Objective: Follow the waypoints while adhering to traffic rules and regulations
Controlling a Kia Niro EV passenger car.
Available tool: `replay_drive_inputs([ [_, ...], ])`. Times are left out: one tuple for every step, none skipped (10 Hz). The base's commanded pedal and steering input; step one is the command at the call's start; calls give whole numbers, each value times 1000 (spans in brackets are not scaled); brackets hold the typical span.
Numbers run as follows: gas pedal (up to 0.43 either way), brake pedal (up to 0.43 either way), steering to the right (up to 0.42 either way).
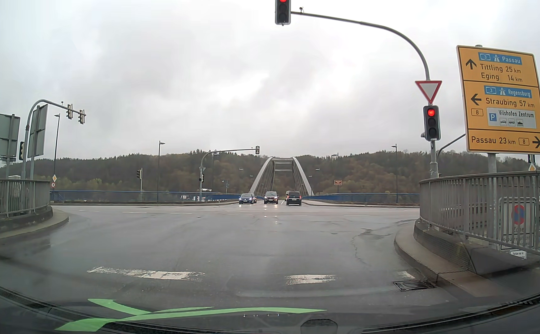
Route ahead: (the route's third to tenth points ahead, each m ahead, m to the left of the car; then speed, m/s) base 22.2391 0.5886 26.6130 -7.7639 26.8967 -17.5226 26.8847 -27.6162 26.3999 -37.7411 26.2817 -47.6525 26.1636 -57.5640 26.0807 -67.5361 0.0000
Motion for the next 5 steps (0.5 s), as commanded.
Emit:
replay_drive_inputs([
  [0,274,-5],
  [0,274,-5],
  [0,274,-5],
  [0,274,-5],
  [0,274,-5],
])
